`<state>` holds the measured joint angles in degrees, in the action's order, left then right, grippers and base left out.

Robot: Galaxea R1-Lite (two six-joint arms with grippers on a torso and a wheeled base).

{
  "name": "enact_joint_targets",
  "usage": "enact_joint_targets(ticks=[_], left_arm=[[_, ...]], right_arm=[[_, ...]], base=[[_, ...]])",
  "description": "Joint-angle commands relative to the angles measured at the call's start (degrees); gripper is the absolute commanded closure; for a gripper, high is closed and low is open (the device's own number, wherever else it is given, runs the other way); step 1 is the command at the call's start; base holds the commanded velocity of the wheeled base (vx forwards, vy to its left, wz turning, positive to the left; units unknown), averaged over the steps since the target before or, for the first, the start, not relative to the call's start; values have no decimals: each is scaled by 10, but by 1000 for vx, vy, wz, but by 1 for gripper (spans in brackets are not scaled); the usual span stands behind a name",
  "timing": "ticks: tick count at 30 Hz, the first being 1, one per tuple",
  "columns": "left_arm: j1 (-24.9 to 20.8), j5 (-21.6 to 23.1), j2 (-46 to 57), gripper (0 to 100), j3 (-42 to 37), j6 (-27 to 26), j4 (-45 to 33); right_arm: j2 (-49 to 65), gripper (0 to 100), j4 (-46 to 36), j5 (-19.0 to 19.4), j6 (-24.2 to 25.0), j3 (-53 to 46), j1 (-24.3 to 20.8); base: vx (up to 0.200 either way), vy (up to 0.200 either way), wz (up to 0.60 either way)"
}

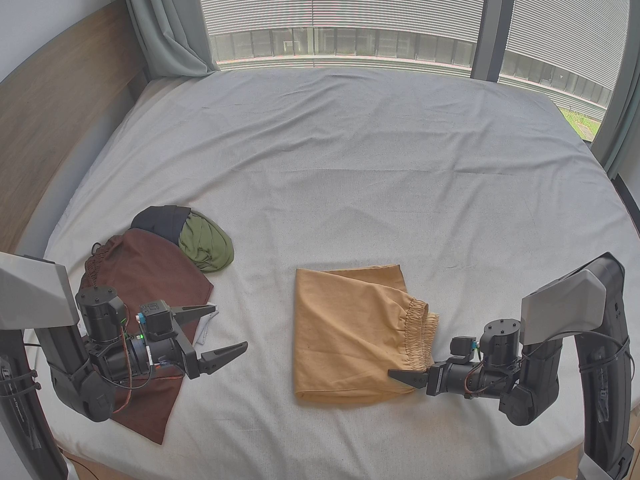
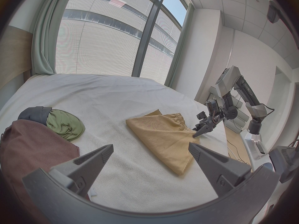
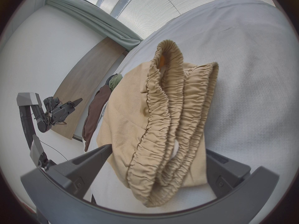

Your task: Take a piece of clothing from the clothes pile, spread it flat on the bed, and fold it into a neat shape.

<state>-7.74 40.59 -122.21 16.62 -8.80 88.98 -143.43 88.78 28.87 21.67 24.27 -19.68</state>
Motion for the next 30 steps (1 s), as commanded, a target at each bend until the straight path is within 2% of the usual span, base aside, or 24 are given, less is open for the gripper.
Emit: enact_joint_targets(ticks=[1, 7, 8, 30], left_arm=[[0, 0, 0, 0, 2, 0, 1], [0, 0, 0, 0, 0, 0, 1], [0, 0, 0, 0, 0, 0, 1], [-3, 0, 0, 0, -3, -1, 1]], right_arm=[[-4, 0, -4, 1, 14, 3, -13], [-3, 0, -4, 0, 14, 1, -14], [-3, 100, -3, 0, 14, 1, -14], [1, 100, -3, 0, 14, 1, -18]], base=[[0, 0, 0], [0, 0, 0], [0, 0, 0], [0, 0, 0]])
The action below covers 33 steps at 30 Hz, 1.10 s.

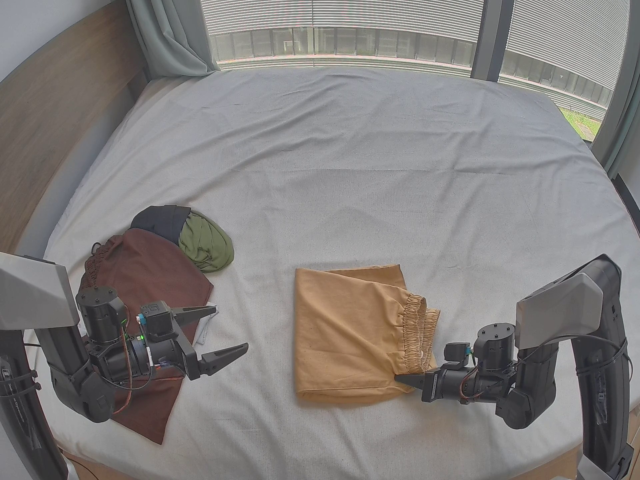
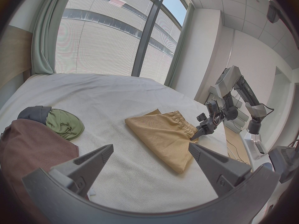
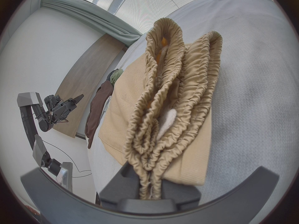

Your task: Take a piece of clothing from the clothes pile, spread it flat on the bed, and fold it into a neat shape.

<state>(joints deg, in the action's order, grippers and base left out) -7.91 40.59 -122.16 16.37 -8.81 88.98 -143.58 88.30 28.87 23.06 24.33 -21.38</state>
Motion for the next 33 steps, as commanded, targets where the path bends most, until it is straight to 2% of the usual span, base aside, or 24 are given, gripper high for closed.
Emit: enact_joint_targets(ticks=[1, 8, 25, 33], left_arm=[[-1, 0, -1, 0, 0, -1, 1], [-1, 1, 0, 0, 1, -1, 1], [-4, 1, 1, 0, -2, -1, 1], [-4, 1, 1, 0, -5, -1, 1]], right_arm=[[3, 100, 2, 0, 0, 0, -1], [9, 100, 3, 0, 0, 1, -2], [107, 100, 2, 7, 4, -3, -2], [130, 100, 3, 8, 12, -3, -15]], base=[[0, 0, 0], [0, 0, 0], [0, 0, 0], [0, 0, 0]])
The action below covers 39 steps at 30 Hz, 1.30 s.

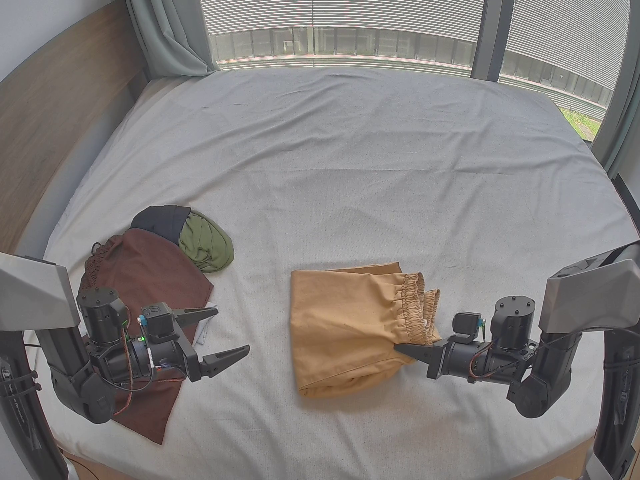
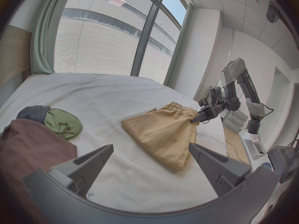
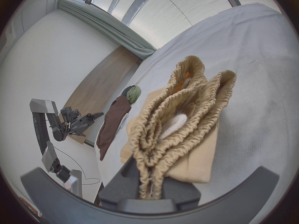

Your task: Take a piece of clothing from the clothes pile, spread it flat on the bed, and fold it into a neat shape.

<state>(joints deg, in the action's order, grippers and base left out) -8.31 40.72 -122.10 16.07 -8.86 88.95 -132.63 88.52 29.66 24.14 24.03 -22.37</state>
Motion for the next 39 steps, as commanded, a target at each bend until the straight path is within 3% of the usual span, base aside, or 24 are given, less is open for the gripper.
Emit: enact_joint_targets(ticks=[1, 34, 39], left_arm=[[0, 0, 0, 0, -2, 0, 1], [-2, 2, 4, 0, -8, -2, 1], [-3, 2, 3, 0, -9, -3, 1]], right_arm=[[22, 100, 1, 0, 2, 1, -6], [57, 100, -1, 0, 6, 19, -13], [72, 100, -2, 0, 27, 35, -16]], base=[[0, 0, 0], [0, 0, 0], [0, 0, 0]])
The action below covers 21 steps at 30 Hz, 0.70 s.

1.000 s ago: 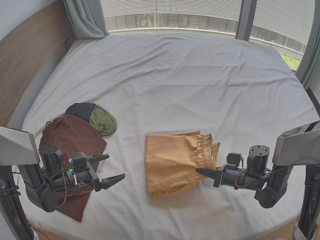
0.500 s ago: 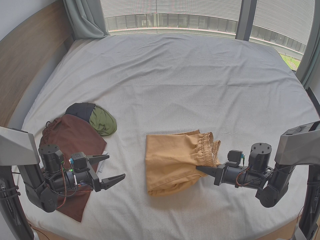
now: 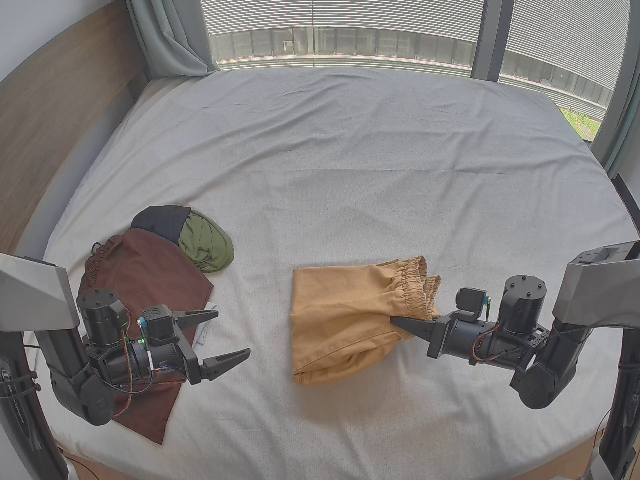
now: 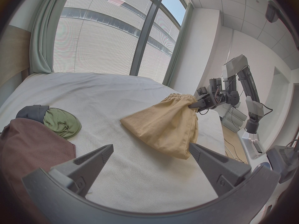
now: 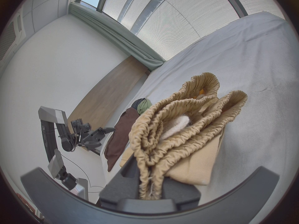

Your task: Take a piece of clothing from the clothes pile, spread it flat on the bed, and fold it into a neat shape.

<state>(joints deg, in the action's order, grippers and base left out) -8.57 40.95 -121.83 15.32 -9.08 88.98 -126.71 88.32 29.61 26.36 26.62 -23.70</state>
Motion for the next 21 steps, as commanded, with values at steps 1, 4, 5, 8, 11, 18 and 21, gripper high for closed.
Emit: enact_joint_targets(ticks=[1, 4, 5, 8, 11, 18, 21], left_arm=[[-3, 0, -1, 0, -3, -2, 1], [-6, 0, -1, 0, -3, -1, 1], [-6, 0, -1, 0, -3, -1, 1], [-5, 0, 0, 0, -4, -1, 1], [-6, 0, 0, 0, -4, -1, 1], [-6, 0, 2, 0, -4, -1, 1], [-6, 0, 2, 0, -4, -1, 1]], right_arm=[[16, 100, 1, 0, 19, 11, -8], [16, 100, 1, 0, 25, 11, -8], [16, 100, 1, 0, 26, 17, -8], [16, 100, 1, 0, 26, 26, -8], [16, 100, 1, -1, 26, 37, -8], [33, 100, 0, 0, 32, 66, -8], [37, 100, -1, 1, 41, 78, -8]], base=[[0, 0, 0], [0, 0, 0], [0, 0, 0], [0, 0, 0], [0, 0, 0], [0, 0, 0], [0, 0, 0]])
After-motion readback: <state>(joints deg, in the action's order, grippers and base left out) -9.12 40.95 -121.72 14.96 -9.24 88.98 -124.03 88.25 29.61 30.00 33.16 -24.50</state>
